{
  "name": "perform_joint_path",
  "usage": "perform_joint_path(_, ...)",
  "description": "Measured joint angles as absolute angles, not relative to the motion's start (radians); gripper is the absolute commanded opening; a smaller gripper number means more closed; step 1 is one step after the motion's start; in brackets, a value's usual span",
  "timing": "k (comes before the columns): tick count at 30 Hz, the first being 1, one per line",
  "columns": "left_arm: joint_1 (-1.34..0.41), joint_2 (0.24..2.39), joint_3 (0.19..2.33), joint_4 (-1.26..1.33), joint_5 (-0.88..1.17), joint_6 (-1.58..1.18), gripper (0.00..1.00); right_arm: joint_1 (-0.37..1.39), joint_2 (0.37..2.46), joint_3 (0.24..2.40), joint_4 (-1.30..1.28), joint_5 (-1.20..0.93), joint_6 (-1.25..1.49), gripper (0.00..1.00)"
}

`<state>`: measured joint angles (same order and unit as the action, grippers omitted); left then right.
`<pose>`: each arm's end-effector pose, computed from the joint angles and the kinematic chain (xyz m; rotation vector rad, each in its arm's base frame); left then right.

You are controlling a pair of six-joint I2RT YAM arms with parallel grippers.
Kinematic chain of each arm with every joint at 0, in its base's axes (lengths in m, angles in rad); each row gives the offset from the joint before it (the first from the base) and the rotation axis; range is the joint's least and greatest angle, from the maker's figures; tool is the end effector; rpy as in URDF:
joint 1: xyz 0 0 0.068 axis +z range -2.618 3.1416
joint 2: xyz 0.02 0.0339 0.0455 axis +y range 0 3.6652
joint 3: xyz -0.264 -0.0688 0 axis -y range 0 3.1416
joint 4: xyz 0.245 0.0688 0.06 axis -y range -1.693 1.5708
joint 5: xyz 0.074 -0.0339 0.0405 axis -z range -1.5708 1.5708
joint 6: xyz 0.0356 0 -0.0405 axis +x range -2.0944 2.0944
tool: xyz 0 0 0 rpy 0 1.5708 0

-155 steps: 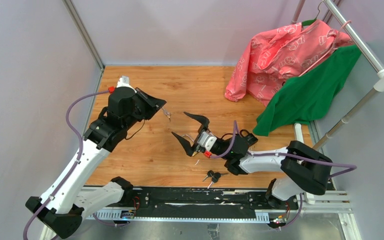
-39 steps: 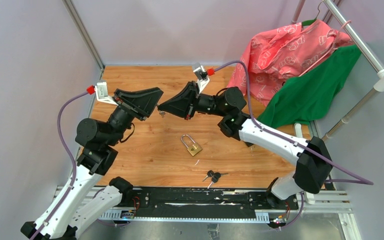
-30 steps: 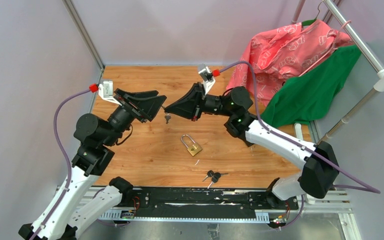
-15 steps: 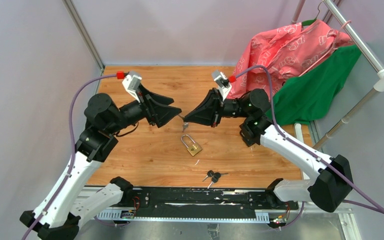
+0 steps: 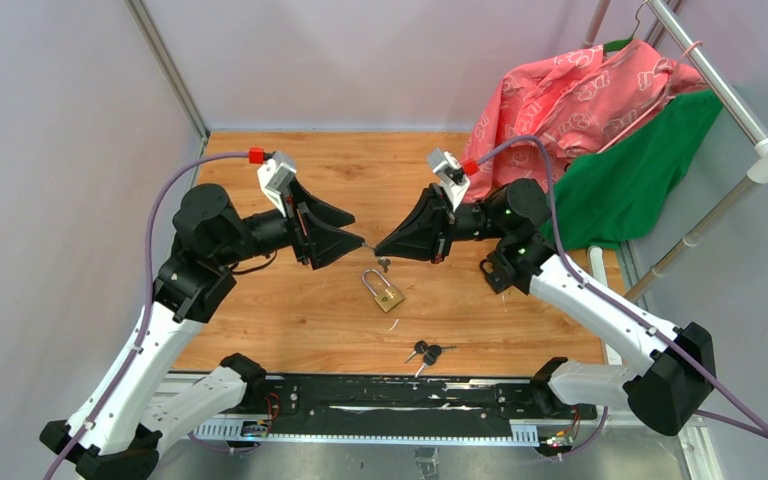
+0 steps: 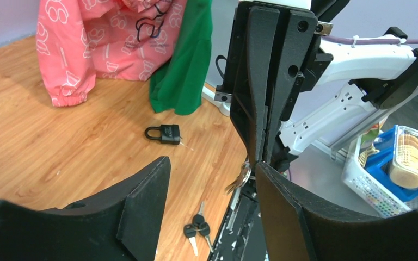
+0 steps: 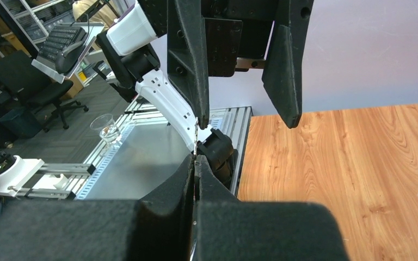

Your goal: Unlock with the key

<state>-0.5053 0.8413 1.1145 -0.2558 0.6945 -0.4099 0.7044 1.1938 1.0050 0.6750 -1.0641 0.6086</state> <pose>0.1334 -0.0999 0.4360 0.6634 1.5667 -1.2361 0.1745 0.1891 0.4146 -1.1387 1.0590 1.6454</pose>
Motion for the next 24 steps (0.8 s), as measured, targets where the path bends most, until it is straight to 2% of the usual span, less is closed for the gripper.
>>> perform_joint_path(12, -0.505, 0.825, 1.114, -0.274, 0.719, -0.404, 0.68, 0.704, 1.187, 1.005, 0.541, -1.073, 0.533, 0.0)
perform_joint_path(24, -0.509, 0.829, 1.11, -0.273, 0.76, -0.389, 0.5, 0.704, 1.187, 1.032, 0.447, -1.062, 0.478, 0.0)
